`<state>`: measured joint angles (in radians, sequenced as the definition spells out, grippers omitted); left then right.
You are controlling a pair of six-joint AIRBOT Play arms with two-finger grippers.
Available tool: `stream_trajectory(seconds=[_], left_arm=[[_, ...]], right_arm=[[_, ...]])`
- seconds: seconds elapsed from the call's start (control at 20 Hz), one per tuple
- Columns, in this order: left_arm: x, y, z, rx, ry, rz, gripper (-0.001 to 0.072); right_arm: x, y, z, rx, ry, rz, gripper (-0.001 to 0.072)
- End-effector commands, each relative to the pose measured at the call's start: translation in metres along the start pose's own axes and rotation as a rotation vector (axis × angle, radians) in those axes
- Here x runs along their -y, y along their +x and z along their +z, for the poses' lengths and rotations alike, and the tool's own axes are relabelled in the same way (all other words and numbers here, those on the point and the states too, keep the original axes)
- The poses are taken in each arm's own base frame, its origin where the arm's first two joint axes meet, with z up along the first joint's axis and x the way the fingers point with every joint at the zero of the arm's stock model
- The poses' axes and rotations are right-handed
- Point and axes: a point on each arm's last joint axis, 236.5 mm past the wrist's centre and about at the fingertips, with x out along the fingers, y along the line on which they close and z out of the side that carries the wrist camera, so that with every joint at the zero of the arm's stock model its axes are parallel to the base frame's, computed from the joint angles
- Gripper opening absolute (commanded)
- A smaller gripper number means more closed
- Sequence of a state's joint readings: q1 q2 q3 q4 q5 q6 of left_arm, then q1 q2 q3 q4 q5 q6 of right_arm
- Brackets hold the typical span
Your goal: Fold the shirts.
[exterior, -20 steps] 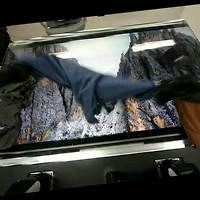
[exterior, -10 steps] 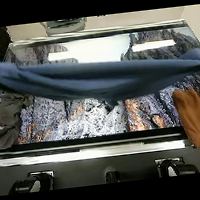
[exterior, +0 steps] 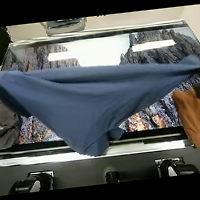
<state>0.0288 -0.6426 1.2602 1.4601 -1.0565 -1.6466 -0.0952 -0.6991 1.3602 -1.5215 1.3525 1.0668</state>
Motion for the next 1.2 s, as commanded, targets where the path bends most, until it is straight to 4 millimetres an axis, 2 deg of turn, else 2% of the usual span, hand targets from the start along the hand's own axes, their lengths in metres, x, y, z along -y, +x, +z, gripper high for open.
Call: stream_trajectory(seconds=[0.0,0.05,0.15,0.25,0.35,0.45,0.5,0.55,0.6,0.65,0.7,0.75,0.8,0.85,0.9,1.0,1.1,1.15], left_arm=[[-0.017,0.093,-0.033,-0.133,0.016,0.031,0.0034],[-0.022,0.127,-0.047,-0.176,0.005,0.037,0.0035],[-0.024,0.197,-0.086,-0.275,-0.069,0.015,0.0036],[-0.015,0.245,-0.141,-0.421,-0.2,-0.033,0.0036],[-0.003,0.276,-0.194,-0.559,-0.341,-0.073,0.0037],[0.008,0.29,-0.22,-0.627,-0.443,-0.101,0.0042],[0.011,0.293,-0.226,-0.64,-0.472,-0.109,0.013],[0.011,0.293,-0.228,-0.65,-0.477,-0.111,0.0403],[0.009,0.289,-0.225,-0.662,-0.459,-0.119,0.0655],[0.006,0.281,-0.221,-0.69,-0.422,-0.142,0.0707],[0.0,0.27,-0.216,-0.73,-0.381,-0.162,0.0707],[-0.013,0.254,-0.217,-0.797,-0.354,-0.154,0.0705],[-0.027,0.236,-0.222,-0.87,-0.338,-0.135,0.0697],[-0.036,0.217,-0.232,-0.941,-0.331,-0.119,0.0697],[-0.04,0.2,-0.245,-1.003,-0.33,-0.108,0.0697],[-0.03,0.167,-0.288,-1.107,-0.355,-0.118,0.0697],[-0.006,0.132,-0.343,-1.208,-0.383,-0.15,0.0697],[0.008,0.114,-0.367,-1.253,-0.393,-0.188,0.0697]], right_arm=[[-0.04,0.077,-0.08,-0.411,0.019,0.227,0.0044],[-0.057,0.105,-0.104,-0.511,0.032,0.305,0.0044],[-0.094,0.159,-0.139,-0.608,0.086,0.435,0.0044],[-0.127,0.213,-0.153,-0.589,0.193,0.511,0.0044],[-0.145,0.255,-0.152,-0.545,0.305,0.543,0.0044],[-0.147,0.284,-0.14,-0.468,0.391,0.524,0.0044],[-0.14,0.294,-0.132,-0.422,0.41,0.49,0.0047],[-0.132,0.301,-0.124,-0.377,0.416,0.455,0.017],[-0.122,0.301,-0.117,-0.36,0.404,0.44,0.0457],[-0.111,0.295,-0.111,-0.352,0.377,0.443,0.058],[-0.096,0.285,-0.104,-0.348,0.346,0.455,0.0581],[-0.077,0.273,-0.101,-0.353,0.344,0.464,0.0622],[-0.055,0.261,-0.102,-0.36,0.349,0.463,0.0626],[-0.038,0.249,-0.11,-0.382,0.362,0.47,0.0626],[-0.031,0.236,-0.128,-0.437,0.403,0.497,0.0626],[-0.038,0.218,-0.165,-0.555,0.456,0.563,0.0626],[-0.068,0.207,-0.194,-0.639,0.447,0.66,0.0646],[-0.085,0.205,-0.203,-0.653,0.464,0.712,0.0697]])
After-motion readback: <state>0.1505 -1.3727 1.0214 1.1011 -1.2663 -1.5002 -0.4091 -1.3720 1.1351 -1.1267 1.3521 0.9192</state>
